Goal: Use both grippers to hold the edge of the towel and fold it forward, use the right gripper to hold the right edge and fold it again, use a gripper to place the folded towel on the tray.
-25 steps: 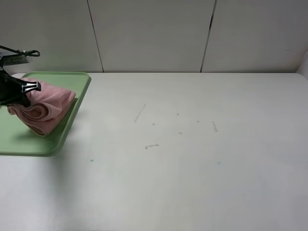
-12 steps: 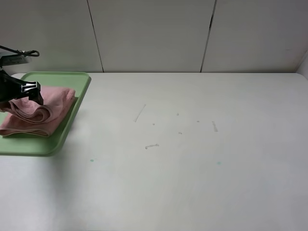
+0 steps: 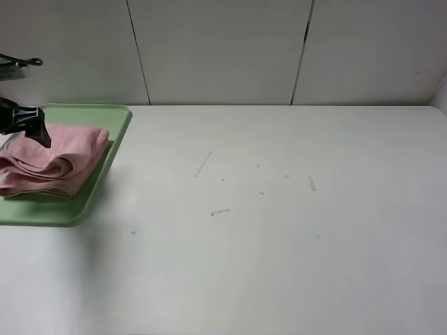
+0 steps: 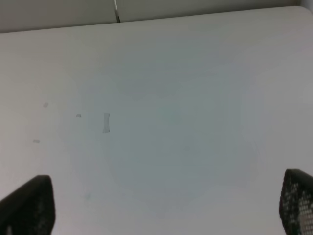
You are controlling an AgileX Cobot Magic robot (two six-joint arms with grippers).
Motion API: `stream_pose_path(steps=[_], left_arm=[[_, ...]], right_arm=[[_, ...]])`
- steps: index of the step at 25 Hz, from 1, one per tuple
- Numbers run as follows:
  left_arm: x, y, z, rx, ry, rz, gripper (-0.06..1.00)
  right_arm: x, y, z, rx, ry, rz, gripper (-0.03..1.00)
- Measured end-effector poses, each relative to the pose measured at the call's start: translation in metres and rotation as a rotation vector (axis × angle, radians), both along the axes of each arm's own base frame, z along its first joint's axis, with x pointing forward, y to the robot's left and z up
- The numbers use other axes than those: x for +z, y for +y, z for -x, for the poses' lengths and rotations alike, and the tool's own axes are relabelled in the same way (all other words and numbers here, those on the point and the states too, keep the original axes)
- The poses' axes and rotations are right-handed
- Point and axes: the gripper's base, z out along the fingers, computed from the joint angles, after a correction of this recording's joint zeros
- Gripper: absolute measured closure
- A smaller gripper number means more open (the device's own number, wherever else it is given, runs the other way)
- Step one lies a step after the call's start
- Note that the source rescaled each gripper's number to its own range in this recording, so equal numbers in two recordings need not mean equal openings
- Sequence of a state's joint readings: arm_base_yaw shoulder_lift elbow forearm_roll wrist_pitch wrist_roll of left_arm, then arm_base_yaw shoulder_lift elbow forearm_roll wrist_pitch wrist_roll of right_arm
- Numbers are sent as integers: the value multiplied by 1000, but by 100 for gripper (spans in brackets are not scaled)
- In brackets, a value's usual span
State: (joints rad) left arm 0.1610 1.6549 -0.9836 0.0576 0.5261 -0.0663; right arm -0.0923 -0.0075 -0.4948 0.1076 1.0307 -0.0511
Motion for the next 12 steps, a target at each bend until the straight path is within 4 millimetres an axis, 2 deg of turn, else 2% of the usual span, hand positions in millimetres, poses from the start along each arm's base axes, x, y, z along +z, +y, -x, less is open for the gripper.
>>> stream_pose_path(steps=[7, 12], left_arm=[[41, -5, 34, -8, 67, -3, -5], [70, -9, 62, -87, 102, -26, -5]], right_arm=[[0, 0, 0, 0, 0, 0, -3], [0, 0, 0, 0, 0, 0, -3]])
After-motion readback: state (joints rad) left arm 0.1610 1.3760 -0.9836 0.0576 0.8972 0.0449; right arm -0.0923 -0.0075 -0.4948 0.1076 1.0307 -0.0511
